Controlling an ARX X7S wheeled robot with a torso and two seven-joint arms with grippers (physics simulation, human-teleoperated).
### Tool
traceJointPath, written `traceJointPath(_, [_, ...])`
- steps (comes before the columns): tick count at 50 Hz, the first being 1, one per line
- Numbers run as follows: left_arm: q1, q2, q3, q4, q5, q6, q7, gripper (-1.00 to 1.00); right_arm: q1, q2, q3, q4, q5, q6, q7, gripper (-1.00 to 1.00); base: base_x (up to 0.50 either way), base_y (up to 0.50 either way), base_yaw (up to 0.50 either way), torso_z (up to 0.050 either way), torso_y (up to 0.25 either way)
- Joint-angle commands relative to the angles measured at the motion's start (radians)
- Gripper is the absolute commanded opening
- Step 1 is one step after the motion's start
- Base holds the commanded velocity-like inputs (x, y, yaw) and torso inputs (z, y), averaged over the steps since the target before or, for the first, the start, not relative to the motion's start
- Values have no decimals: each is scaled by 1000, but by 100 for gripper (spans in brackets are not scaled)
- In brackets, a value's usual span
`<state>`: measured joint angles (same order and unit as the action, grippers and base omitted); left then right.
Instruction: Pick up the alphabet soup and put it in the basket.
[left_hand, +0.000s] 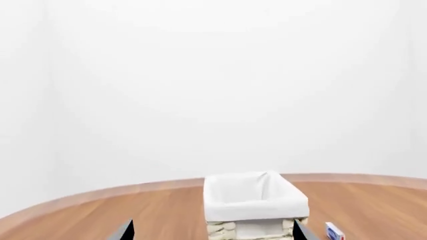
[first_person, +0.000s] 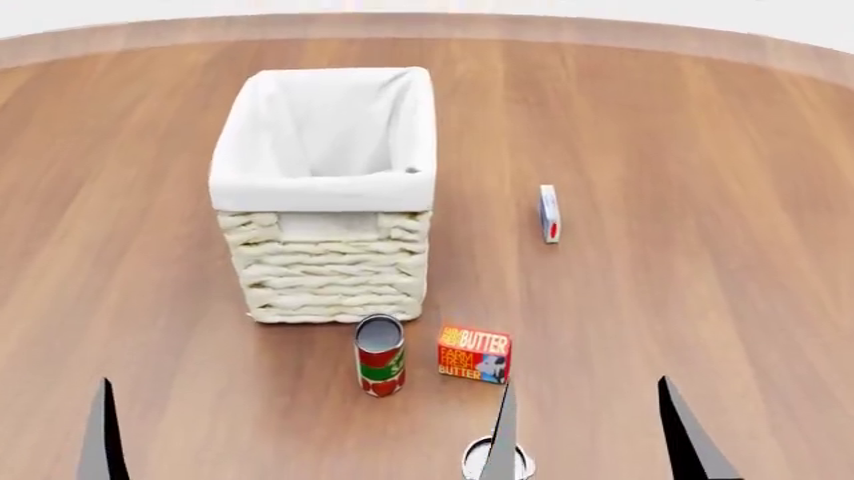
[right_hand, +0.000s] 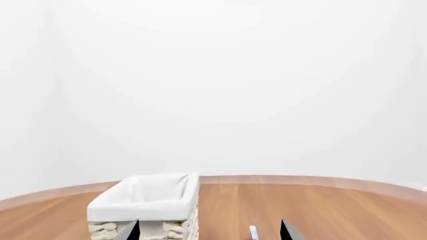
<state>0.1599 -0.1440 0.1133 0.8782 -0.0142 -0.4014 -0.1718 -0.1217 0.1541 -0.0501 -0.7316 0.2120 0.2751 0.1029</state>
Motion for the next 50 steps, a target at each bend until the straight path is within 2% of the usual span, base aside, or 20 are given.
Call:
traceJointPath(1, [-1, -12, 7, 10, -2, -4, -16, 100, -3, 12, -5, -8, 8, 0, 13, 100, 500, 0, 0, 0, 0])
traceJointPath(18, [-5, -26, 15, 11, -15, -7, -31, 100, 9, 27, -23, -11, 13, 11, 29, 100, 500, 0, 0, 0, 0])
traceJointPath(20, [-5, -27, 15, 12, -16, -6, -33, 100, 23, 31, -20, -41, 31, 53, 38, 100, 500, 0, 0, 0, 0])
traceJointPath(24, [-6, -30, 19, 8, -17, -5, -36, 100, 10, 30, -27, -8, 18, 8, 34, 100, 500, 0, 0, 0, 0])
traceJointPath(25, [-4, -31, 18, 6, -18, -1, -37, 100, 26, 35, -23, -39, 31, 55, 44, 100, 500, 0, 0, 0, 0])
traceJointPath(28, [-4, -34, 17, 7, -20, -1, -40, 100, 8, 33, -29, -6, 19, 6, 37, 100, 500, 0, 0, 0, 5])
traceJointPath(29, [-3, -35, 17, 7, -21, 0, -40, 100, 25, 36, -23, -37, 33, 52, 49, 100, 500, 0, 0, 0, 0])
traceJointPath(30, [-2, -35, 18, 6, -20, 1, -42, 100, 8, 33, -30, -2, 17, 4, 42, 100, 0, 0, 0, 0, 0])
traceJointPath(32, [-3, -37, 20, 6, -21, 0, -43, 100, 14, 30, -9, -26, 66, 22, 42, 100, 0, 0, 0, 0, 0])
traceJointPath(33, [-3, -38, 20, 6, -21, 0, -44, 100, 10, 39, -33, -12, 0, 25, 60, 100, 0, 0, 0, 0, 0])
traceJointPath(34, [-2, -39, 20, 2, -23, 4, -44, 100, 9, 37, -27, -5, 22, 13, 50, 100, 0, 121, 0, 0, 0])
traceJointPath(36, [-4, -40, 22, -6, -22, 5, -47, 100, 26, 44, -25, -30, 31, 56, 63, 100, 0, 500, 0, 0, 0])
traceJointPath(39, [-6, -42, 27, -6, -20, 3, -49, 100, 9, 45, -33, 3, 21, 7, 58, 100, 0, 500, 0, 0, 0])
traceJointPath(50, [-8, -50, 34, -10, -22, 3, -58, 100, 9, 62, -40, 3, 35, 4, 75, 100, 0, 500, 0, 0, 0])
